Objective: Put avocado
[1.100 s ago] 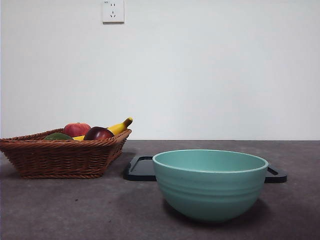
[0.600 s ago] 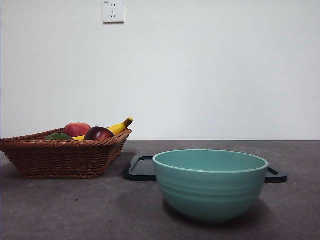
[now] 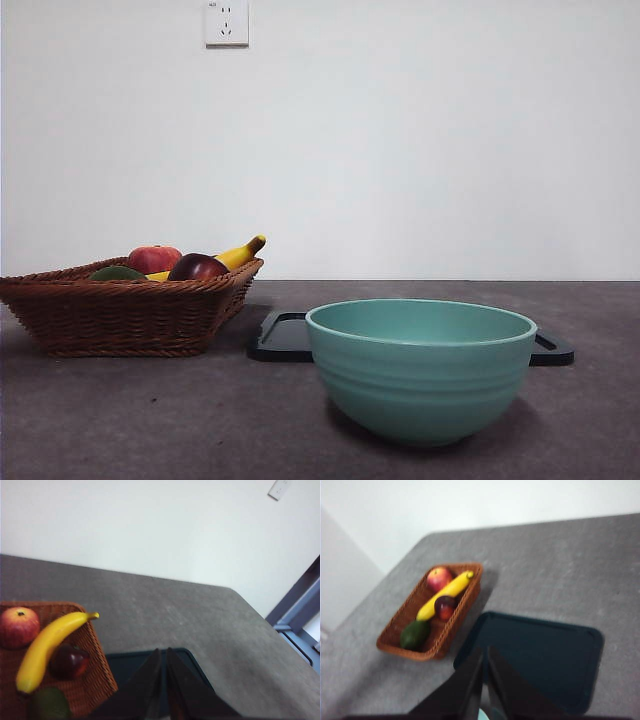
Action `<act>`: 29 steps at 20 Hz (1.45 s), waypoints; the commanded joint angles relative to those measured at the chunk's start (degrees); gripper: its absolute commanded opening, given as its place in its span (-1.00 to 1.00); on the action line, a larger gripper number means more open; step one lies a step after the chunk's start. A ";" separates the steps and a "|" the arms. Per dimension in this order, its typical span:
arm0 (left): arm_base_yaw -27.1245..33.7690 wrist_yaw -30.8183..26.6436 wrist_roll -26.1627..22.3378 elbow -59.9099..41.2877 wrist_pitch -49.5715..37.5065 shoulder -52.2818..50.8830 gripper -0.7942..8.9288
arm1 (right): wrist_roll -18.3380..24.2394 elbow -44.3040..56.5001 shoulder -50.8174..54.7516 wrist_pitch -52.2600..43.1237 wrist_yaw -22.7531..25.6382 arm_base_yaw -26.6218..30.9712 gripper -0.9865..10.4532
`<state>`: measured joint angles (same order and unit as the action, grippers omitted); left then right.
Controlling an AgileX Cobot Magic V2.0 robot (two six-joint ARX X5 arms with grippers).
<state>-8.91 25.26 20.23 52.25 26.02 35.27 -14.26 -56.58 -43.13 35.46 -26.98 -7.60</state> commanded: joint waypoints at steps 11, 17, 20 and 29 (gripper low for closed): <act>-0.13 6.51 -10.95 8.87 19.28 8.94 -0.80 | 12.61 -8.02 -1.62 17.90 8.85 -0.15 -0.81; -0.17 6.54 -13.00 8.87 22.88 8.74 -0.74 | 15.98 -8.00 4.50 24.68 10.78 -0.15 -0.81; -0.17 6.51 -13.25 8.87 23.74 8.76 0.00 | 16.13 -8.00 5.49 26.23 10.73 -0.15 -0.32; -0.57 6.60 -13.20 8.87 29.79 8.85 0.71 | 15.80 -8.00 6.29 31.82 9.84 -0.15 0.32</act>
<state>-9.30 31.59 7.77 59.70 56.18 43.81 1.45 -63.61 -36.71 67.48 -16.86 -7.60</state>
